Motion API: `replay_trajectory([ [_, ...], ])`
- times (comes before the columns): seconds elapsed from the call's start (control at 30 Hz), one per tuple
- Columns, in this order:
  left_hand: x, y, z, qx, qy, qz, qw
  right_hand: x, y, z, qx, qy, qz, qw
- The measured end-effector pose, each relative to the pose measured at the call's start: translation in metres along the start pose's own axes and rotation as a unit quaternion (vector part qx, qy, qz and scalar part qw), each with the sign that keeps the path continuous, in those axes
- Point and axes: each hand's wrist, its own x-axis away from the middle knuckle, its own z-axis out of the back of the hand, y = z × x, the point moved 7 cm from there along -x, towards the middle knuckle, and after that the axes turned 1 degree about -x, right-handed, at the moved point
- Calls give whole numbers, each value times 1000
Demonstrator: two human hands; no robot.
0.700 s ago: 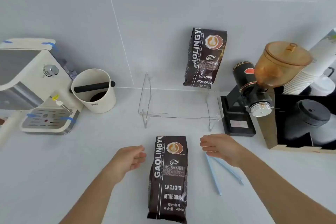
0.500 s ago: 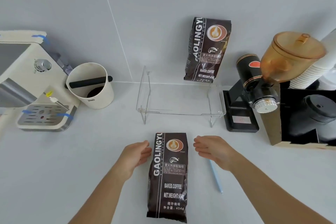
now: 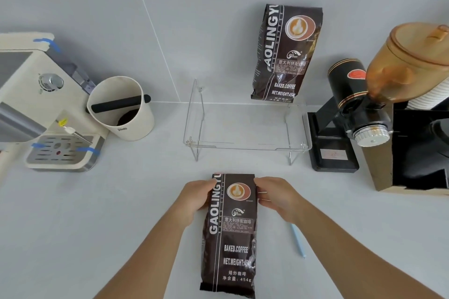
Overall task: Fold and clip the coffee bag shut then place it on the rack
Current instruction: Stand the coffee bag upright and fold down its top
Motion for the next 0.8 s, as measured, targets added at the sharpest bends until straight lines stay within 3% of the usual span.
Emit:
replay_trajectory([
  [0.23,1,8,-7,84,1,-12,996,-1,-10,-8,17,-28,8,999],
  [0.5,28,28,4,105,-17,-71,992,26,-27,-16,9,-15,96,995],
  [0.8,92,52,24,97,-18,-194,976,99,-37,-24,37,7,237,971],
])
